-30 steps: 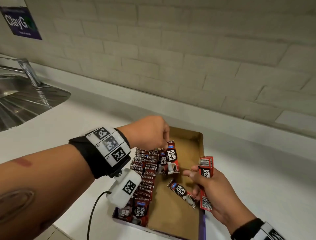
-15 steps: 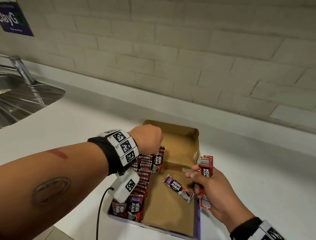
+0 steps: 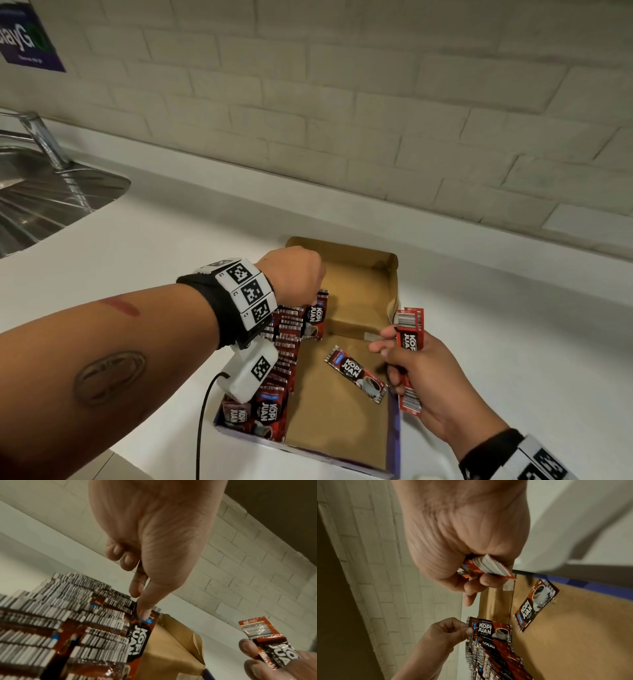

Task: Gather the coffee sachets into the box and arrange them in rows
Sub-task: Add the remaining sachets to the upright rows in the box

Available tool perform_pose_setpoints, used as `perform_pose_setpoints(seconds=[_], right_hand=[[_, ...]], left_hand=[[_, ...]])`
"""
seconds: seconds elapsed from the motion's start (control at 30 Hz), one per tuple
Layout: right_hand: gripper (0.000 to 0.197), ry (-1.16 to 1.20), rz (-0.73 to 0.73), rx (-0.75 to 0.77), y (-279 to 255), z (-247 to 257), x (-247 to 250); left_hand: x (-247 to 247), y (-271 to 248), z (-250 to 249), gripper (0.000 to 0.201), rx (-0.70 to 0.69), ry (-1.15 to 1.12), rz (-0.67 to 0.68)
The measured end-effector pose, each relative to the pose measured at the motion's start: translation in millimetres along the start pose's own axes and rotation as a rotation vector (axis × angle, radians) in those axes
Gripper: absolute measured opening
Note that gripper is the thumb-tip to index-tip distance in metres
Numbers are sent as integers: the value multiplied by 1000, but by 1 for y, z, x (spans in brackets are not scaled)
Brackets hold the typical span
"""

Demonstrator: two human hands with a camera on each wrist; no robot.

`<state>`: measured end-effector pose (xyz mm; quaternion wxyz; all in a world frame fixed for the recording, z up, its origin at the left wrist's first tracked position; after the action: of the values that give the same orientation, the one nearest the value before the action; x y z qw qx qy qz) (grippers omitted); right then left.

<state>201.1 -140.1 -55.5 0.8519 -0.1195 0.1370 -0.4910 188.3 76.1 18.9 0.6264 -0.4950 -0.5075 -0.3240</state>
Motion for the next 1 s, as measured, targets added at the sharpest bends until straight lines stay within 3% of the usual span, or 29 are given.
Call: perform_pose_setpoints(seconds=[0.3, 0.43, 0.53, 0.73, 0.83, 0.93, 1.0], right_hand=[[34, 120, 32, -39, 0, -1, -5], [45, 164, 105, -33, 0, 4, -13], [35, 191, 173, -25, -3, 6, -19], [25, 63, 197, 33, -11, 19, -29], [23, 24, 198, 50, -14, 22, -35], [24, -46, 144, 69, -15, 24, -35], [24, -171, 37, 98, -10, 26, -21]], left_hand=[[7, 1, 3, 21, 0, -44, -6], [21, -4, 7, 12, -2, -108, -85], [39, -13, 0, 10, -47, -216, -163], [41, -39, -48, 28, -229, -424, -2], [39, -44, -57, 19, -262, -370, 47], [48, -48, -49, 10, -232, -343, -46], [63, -56, -40, 9, -191, -326, -220]])
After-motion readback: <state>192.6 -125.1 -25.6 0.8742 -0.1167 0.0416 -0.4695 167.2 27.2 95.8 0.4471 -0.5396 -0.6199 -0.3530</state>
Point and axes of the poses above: each hand's wrist, its own y-axis towards the middle knuckle, its own x-axis out of the back of the hand, z = x × y, the point moved 8 cm from there along y, towards the middle knuckle, and after that the axes turned 5 degrees about x, right-handed, at the moved point
